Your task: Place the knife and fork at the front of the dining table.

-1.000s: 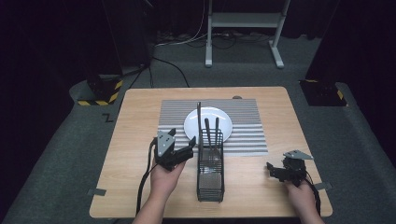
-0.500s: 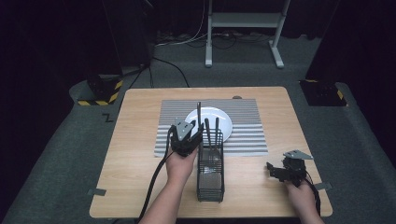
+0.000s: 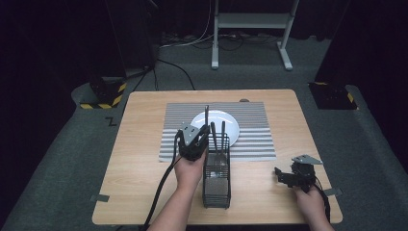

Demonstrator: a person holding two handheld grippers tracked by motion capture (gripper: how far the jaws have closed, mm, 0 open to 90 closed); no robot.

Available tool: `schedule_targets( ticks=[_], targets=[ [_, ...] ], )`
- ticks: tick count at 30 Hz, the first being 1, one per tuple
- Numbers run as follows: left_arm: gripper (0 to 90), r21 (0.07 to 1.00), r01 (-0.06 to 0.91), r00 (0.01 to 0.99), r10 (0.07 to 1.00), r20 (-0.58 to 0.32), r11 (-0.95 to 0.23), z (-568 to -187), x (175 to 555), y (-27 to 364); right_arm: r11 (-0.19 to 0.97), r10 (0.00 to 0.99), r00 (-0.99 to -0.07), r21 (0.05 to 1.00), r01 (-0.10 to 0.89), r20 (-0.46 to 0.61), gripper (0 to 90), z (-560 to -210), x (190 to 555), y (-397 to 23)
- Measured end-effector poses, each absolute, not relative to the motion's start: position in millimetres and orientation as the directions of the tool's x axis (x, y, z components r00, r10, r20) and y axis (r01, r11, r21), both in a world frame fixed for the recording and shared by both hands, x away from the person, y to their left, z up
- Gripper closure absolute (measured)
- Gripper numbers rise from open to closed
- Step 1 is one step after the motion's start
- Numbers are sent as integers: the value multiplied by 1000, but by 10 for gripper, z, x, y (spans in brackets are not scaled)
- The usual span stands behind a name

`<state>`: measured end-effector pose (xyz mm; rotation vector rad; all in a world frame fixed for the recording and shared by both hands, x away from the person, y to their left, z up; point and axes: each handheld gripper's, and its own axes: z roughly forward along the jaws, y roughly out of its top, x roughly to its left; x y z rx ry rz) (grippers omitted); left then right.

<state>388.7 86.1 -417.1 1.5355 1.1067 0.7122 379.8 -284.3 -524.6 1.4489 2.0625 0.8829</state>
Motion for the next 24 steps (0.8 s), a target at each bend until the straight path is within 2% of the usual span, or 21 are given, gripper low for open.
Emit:
schedule_targets(
  ticks=[9,16,24],
  targets=[
    [829,985,171,424,901,-91,19,-4021,3681,839,237,942,-335,729,642,-12,135,-5246,3798,-2843],
    [829,994,69,437,893,-107,85,-3734,3504,943,237,942,-335,729,642,-12,135,-5246,3798,-2843],
    [829,995,-29,419,905,-75,96,-3394,3332,1140,239,941,-337,729,642,-12,135,-5246,3800,-2843]
  ],
)
